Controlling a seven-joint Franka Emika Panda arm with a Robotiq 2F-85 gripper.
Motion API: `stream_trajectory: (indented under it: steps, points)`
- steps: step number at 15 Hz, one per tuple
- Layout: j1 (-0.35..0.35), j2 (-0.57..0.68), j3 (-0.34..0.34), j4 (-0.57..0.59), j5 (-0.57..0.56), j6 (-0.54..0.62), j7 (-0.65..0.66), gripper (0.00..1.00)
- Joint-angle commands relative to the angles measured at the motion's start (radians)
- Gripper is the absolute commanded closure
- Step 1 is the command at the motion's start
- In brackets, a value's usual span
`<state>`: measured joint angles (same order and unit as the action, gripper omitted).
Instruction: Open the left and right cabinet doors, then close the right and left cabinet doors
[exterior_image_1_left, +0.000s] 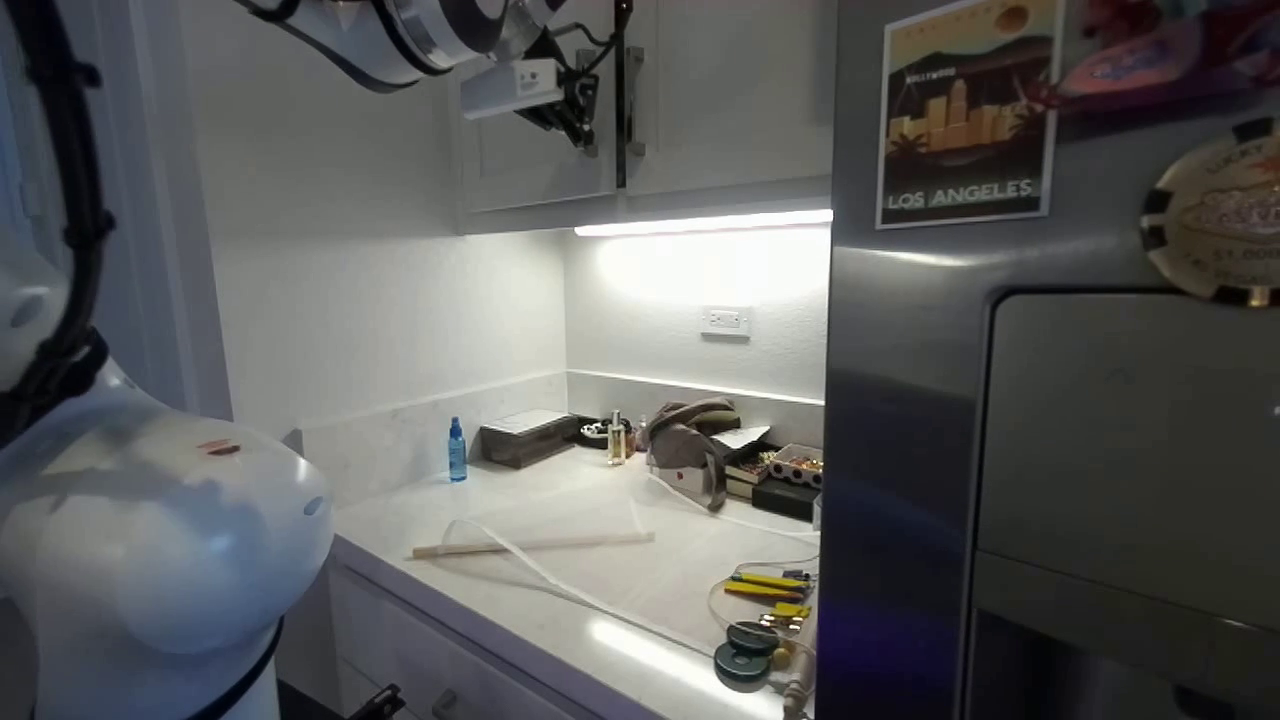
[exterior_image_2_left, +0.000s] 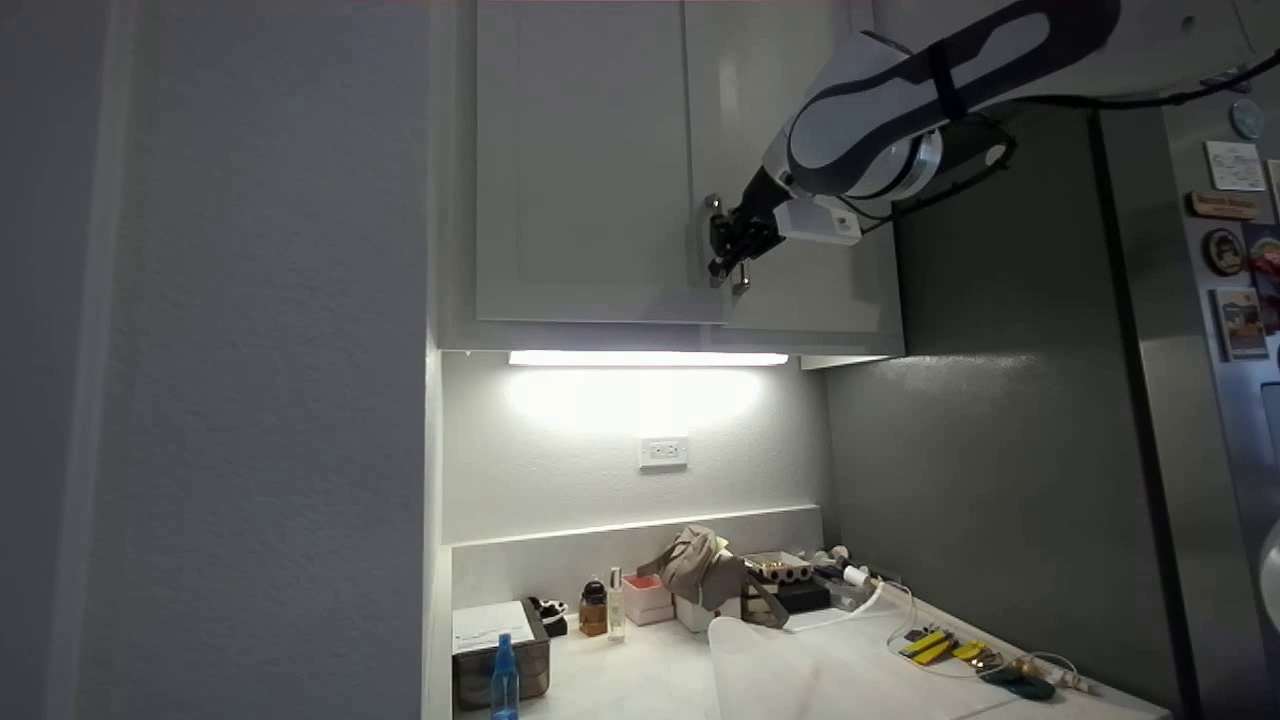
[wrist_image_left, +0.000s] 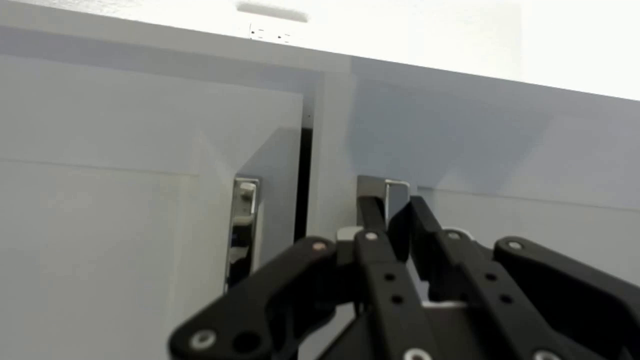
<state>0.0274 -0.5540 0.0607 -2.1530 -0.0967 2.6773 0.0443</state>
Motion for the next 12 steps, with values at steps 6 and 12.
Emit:
stream_trajectory:
  steps: [6,12]
  points:
    - [0.154,-0.025,-0.094,0.041,0.161,-0.251,-0.204,0.95]
    - [0.231,-0.026,-0.148,0.057,0.265,-0.295,-0.352,0.95]
